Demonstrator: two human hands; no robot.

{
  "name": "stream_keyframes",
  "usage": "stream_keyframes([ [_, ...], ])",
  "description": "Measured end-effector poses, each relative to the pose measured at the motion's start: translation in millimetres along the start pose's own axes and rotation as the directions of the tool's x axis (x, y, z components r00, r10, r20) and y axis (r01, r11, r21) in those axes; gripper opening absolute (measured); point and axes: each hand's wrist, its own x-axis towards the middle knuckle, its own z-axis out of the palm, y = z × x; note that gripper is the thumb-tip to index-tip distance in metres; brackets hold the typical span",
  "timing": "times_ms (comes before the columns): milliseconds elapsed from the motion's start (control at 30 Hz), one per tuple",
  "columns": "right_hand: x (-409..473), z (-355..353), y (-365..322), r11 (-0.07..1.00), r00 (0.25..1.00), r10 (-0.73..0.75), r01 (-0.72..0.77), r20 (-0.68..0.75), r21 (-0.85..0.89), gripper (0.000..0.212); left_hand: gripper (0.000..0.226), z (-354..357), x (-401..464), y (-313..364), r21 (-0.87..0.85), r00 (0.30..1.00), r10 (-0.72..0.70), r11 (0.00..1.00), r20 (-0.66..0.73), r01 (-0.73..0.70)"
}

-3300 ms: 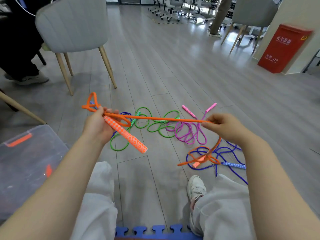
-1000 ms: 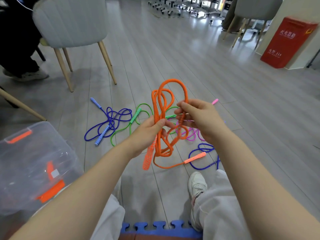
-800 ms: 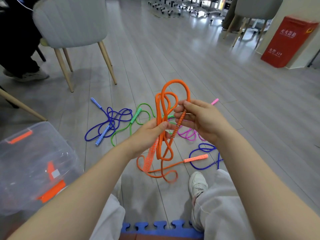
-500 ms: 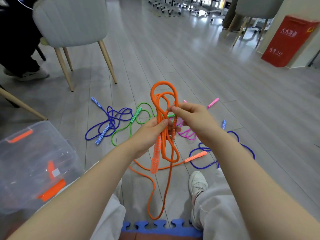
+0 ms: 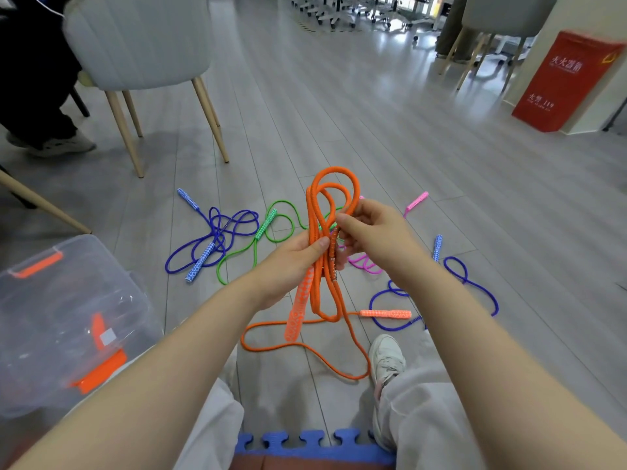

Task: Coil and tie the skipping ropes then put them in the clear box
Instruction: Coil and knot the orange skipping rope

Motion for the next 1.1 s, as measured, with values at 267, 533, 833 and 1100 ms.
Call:
stream_keyframes([
  [267,5,-3,9,0.988,0.975,0.14,-0.148,0.174,0.034,0.033,0.021,-3,4,3,-0.202,0.989,0.01,0.979,-0.146,-0.04],
  [533,-5,9,15,0.958,0.921,0.164,-0.063,0.354,-0.281,0.022,0.028,-15,6,11,-0.36,0.971,0.002,0.929,-0.237,-0.089],
  [833,1,14,18,0.995,0.996,0.0,0.01,0.092,-0.102,0.012,0.024,-15,8,5,-0.051,0.953,-0.002,0.999,-0.302,-0.014],
  [1100,2,18,15,0.995,0.999,0.005,-0.011,0.054,0.103,0.021,0.022,-11,9,4,-0.069,0.965,-0.027,0.998,-0.26,0.01],
])
